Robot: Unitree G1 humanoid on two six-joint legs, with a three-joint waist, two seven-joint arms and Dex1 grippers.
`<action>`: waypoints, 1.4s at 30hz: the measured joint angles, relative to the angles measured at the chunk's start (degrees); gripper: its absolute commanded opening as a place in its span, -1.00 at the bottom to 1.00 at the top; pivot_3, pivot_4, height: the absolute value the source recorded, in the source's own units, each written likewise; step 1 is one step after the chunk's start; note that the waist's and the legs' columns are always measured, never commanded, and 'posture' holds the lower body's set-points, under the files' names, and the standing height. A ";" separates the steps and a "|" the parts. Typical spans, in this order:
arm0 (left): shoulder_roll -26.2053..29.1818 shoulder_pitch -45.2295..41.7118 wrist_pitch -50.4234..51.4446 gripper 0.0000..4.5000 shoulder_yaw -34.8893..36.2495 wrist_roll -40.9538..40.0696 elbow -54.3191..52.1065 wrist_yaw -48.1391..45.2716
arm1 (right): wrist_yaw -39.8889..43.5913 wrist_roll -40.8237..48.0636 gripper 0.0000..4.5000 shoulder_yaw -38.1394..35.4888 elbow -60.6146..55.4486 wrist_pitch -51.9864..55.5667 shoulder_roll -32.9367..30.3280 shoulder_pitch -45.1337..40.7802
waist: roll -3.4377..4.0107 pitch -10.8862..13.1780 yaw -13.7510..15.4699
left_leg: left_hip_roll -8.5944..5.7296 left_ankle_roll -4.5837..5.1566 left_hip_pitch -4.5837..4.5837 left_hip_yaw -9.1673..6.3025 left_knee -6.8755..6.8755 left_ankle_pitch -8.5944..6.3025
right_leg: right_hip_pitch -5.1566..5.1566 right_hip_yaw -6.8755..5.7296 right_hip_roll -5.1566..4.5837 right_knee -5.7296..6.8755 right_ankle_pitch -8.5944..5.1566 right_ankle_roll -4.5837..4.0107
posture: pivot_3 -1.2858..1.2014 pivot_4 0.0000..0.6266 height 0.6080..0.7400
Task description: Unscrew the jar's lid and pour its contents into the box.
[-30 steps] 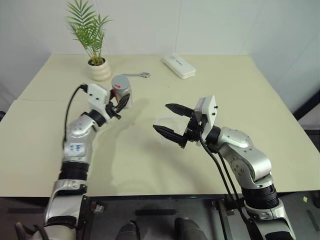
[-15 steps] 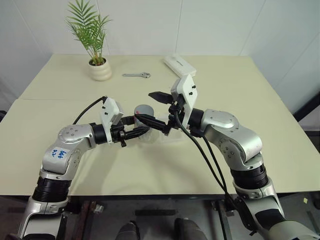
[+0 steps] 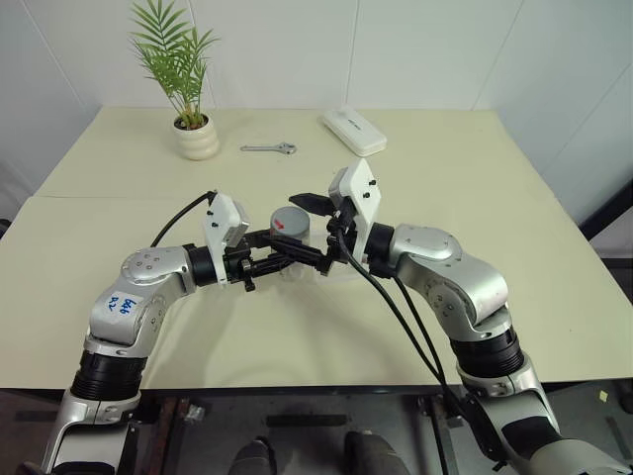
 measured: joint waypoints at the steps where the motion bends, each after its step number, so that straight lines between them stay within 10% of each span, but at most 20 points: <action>1: -0.04 0.02 0.00 -0.17 0.00 0.00 -0.02 -0.01 | 0.00 -0.17 0.32 -0.11 0.08 -0.04 -0.01 0.00 | 0.00 0.00 0.00 | 0.00 0.00 0.00 0.00 0.00 0.00 | 0.00 0.00 0.00 0.00 0.00 0.00 | 0.03 -0.52 1.00; 11: 0.09 0.64 -1.13 -0.17 0.52 0.01 -0.31 -0.72 | 3.33 0.51 0.14 -0.62 2.96 -1.25 -0.14 -1.18 | 0.00 0.00 0.01 | 0.00 -0.01 0.00 0.00 0.00 0.00 | 0.00 0.00 0.00 -0.01 0.00 0.00 | 0.03 -0.52 1.00; 20: -1.16 -3.75 -4.36 -0.17 -2.16 -4.38 5.68 -18.53 | 29.08 6.84 0.14 0.02 7.27 -0.51 -10.97 -8.17 | 0.01 0.01 -0.01 | 0.00 0.01 0.00 0.03 0.06 -0.04 | 0.02 0.00 0.03 -0.07 0.00 0.01 | 0.03 -0.52 1.00; 27: -1.88 -4.35 -6.98 -0.17 -2.65 -3.66 7.94 -21.44 | 34.08 5.61 0.14 0.35 11.02 -3.66 -10.23 -9.19 | 0.02 0.01 -0.32 | 0.06 0.03 -0.04 0.03 0.01 -0.05 | -0.08 0.02 0.08 0.05 -0.08 -0.02 | 0.03 -0.52 1.00; 33: -2.40 -4.34 -8.32 -0.17 -2.31 -2.94 8.05 -20.27 | 33.21 5.80 0.99 0.66 11.02 -2.39 -6.96 -9.46 | 0.02 0.01 -0.09 | 0.06 -0.01 -0.04 0.03 0.03 -0.06 | -0.09 0.02 0.08 0.08 -0.08 -0.02 | 0.03 -0.52 1.00; 42: 0.70 -1.28 -7.86 -0.17 -0.65 -2.89 7.00 -19.92 | 27.86 3.43 0.99 -1.88 8.98 -4.14 -9.32 -9.19 | 0.02 0.01 0.04 | 0.06 -0.04 -0.05 0.04 0.05 -0.08 | -0.10 0.02 0.07 0.07 -0.09 -0.04 | 0.03 -0.52 1.00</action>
